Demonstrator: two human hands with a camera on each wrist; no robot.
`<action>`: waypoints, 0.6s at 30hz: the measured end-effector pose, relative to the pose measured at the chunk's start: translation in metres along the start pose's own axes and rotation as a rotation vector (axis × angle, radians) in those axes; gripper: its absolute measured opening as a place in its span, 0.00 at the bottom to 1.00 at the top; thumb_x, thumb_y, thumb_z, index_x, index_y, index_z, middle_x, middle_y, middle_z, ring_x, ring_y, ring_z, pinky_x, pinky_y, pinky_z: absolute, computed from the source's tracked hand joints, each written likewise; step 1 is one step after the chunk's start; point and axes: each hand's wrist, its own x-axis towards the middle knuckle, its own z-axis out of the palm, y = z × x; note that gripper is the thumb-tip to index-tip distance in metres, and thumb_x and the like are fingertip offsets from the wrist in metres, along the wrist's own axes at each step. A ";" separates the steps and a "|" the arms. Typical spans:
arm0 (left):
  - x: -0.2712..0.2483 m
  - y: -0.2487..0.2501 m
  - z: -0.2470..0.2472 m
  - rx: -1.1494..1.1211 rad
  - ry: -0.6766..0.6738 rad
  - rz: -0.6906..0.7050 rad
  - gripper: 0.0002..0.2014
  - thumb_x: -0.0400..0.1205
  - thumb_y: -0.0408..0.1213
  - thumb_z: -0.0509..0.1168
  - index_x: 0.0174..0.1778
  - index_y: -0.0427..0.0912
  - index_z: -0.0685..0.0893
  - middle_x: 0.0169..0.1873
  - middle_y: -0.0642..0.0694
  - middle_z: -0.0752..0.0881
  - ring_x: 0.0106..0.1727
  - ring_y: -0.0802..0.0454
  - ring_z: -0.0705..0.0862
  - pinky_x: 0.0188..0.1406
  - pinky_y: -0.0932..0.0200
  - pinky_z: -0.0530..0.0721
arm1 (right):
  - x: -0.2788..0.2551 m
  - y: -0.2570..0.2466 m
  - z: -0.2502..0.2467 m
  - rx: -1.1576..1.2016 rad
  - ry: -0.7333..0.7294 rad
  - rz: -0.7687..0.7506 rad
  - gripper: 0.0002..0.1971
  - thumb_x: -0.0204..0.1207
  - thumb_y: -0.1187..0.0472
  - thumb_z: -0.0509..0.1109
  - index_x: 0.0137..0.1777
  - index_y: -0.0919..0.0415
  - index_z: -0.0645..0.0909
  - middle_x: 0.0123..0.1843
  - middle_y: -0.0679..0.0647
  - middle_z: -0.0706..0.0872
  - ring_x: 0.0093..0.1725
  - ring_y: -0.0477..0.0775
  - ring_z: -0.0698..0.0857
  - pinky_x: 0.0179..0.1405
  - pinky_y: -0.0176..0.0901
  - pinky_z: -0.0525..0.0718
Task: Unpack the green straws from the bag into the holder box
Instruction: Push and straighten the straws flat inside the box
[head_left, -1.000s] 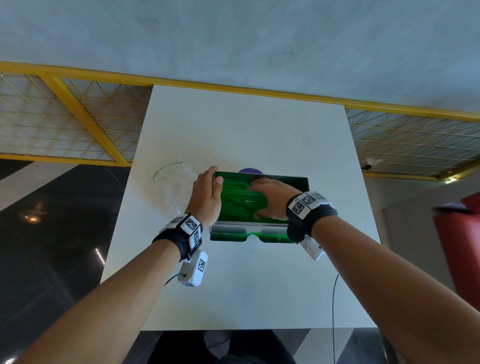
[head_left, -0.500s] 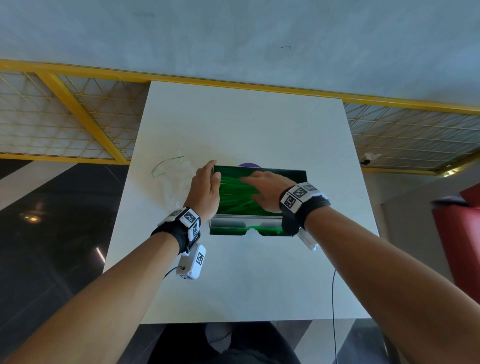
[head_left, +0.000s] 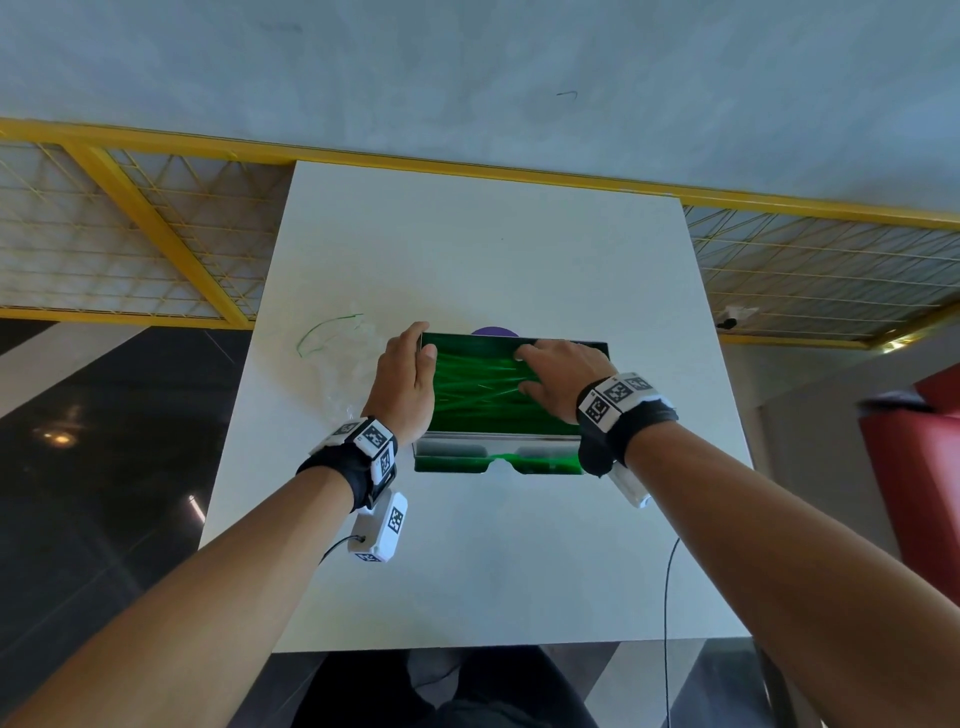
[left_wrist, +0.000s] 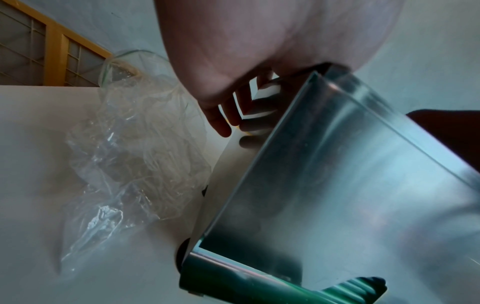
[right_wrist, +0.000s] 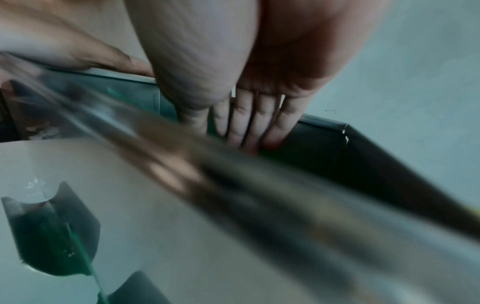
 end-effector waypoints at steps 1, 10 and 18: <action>0.000 0.000 0.000 0.000 0.000 0.001 0.22 0.91 0.46 0.47 0.81 0.45 0.67 0.73 0.40 0.75 0.73 0.44 0.74 0.71 0.52 0.71 | -0.001 0.000 -0.002 0.028 -0.003 -0.023 0.18 0.84 0.50 0.68 0.71 0.53 0.79 0.67 0.53 0.84 0.63 0.61 0.86 0.56 0.54 0.84; 0.000 -0.001 0.000 0.001 0.011 0.004 0.22 0.91 0.45 0.48 0.80 0.44 0.68 0.69 0.39 0.77 0.70 0.42 0.75 0.69 0.53 0.71 | 0.005 -0.021 0.000 0.236 -0.306 -0.076 0.15 0.83 0.62 0.66 0.61 0.47 0.90 0.62 0.47 0.91 0.61 0.49 0.82 0.63 0.45 0.79; 0.000 -0.001 0.000 -0.001 0.012 0.004 0.22 0.91 0.45 0.48 0.80 0.44 0.68 0.69 0.39 0.77 0.70 0.43 0.76 0.69 0.54 0.71 | 0.009 -0.012 -0.007 0.201 -0.044 -0.097 0.13 0.83 0.53 0.67 0.66 0.50 0.85 0.69 0.49 0.85 0.67 0.56 0.84 0.65 0.55 0.83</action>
